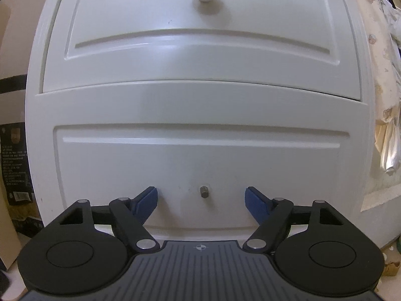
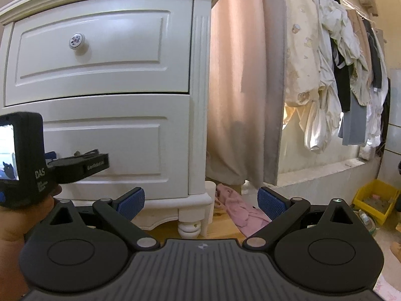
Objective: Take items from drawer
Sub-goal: 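Move the left tool to the lower drawer knob and close its fingers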
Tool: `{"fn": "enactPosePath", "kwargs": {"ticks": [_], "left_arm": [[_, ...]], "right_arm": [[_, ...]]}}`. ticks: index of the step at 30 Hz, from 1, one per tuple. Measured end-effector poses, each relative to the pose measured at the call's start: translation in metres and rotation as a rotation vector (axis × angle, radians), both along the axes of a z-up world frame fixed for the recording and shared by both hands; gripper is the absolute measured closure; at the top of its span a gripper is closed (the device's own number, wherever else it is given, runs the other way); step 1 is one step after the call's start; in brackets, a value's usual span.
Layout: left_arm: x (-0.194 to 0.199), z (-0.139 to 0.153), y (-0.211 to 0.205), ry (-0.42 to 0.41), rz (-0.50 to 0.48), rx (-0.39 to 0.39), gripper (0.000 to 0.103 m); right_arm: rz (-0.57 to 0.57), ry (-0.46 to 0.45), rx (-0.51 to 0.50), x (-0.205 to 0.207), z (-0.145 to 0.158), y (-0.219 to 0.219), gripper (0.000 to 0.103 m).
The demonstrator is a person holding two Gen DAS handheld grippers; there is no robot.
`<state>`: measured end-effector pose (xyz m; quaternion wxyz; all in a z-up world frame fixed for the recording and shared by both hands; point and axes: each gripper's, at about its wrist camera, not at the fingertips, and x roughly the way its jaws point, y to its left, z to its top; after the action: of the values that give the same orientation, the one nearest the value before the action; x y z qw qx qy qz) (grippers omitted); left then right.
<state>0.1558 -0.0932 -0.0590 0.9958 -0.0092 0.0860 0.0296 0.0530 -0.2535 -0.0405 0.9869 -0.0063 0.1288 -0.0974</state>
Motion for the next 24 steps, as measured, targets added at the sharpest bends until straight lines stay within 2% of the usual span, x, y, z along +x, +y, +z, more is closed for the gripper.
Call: {"fn": "enactPosePath", "kwargs": {"ticks": [3, 5, 12, 15, 19, 21, 24], "left_arm": [[-0.003, 0.000, -0.001, -0.015, -0.011, 0.004, 0.026], [-0.005, 0.000, -0.002, -0.023, -0.018, 0.007, 0.034], [-0.008, -0.001, -0.009, -0.005, 0.021, 0.049, 0.051], [-0.010, 0.009, -0.019, 0.024, 0.025, 0.049, 0.064], [-0.016, 0.009, -0.022, 0.016, 0.025, 0.044, 0.068], [-0.020, 0.007, -0.025, 0.009, 0.026, 0.073, 0.078], [-0.021, 0.006, -0.024, 0.008, 0.022, 0.068, 0.083]], "right_arm": [[-0.002, 0.006, 0.011, 0.002, -0.003, -0.003, 0.000], [0.001, 0.013, 0.017, 0.003, -0.005, -0.005, 0.000], [0.004, 0.013, 0.029, 0.003, -0.008, -0.007, 0.000], [0.006, 0.001, 0.043, 0.001, -0.007, -0.008, 0.000], [0.007, -0.014, 0.067, -0.001, -0.005, -0.012, 0.000], [0.006, -0.015, 0.074, -0.002, -0.005, -0.013, 0.000], [0.005, -0.018, 0.080, -0.004, -0.005, -0.014, 0.000]]}}
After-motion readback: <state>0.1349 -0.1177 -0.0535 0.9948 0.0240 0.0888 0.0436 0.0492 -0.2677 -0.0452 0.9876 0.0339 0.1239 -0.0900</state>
